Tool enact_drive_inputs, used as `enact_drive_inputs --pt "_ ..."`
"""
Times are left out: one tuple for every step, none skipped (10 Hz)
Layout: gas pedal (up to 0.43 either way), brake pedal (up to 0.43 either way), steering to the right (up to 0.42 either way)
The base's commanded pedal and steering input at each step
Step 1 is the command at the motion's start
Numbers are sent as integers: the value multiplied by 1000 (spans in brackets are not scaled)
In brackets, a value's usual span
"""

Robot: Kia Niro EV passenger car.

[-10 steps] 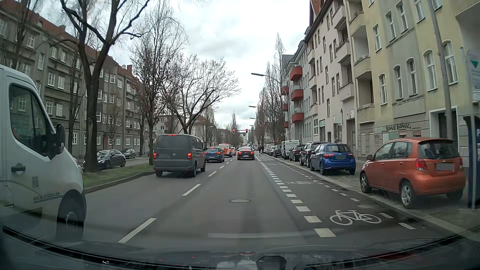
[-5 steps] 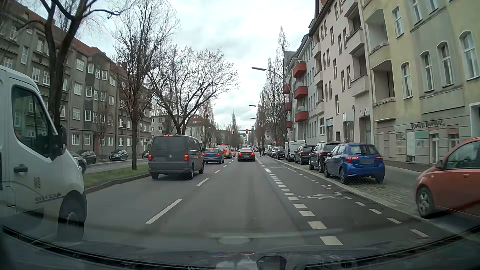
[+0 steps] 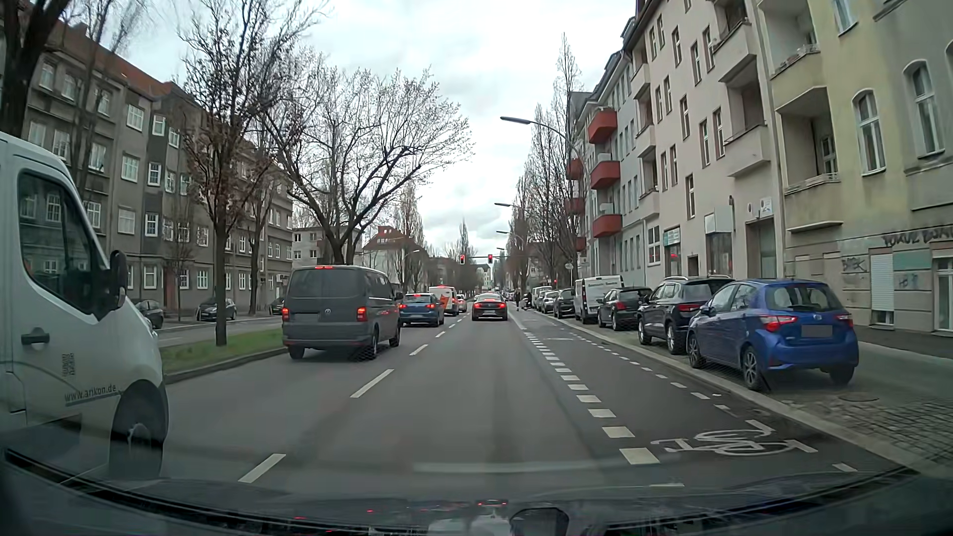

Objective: Follow the waypoints while adhering to traffic rules and regulations

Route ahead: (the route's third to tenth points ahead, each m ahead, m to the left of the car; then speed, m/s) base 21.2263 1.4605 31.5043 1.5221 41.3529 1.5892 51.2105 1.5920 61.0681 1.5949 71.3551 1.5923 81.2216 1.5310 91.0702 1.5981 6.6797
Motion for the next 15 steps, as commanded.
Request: enact_drive_inputs --pt "0 12 -2" --pt "0 12 -2" --pt "0 12 -2" --pt "0 12 -2" --pt "0 12 -2" --pt "0 12 -2" --pt "0 12 -2" --pt "0 30 -2" --pt "0 43 -2" --pt "0 49 -2" --pt "0 67 -1" --pt "0 85 0" --pt "0 91 0" --pt "0 91 0" --pt "0 91 0"
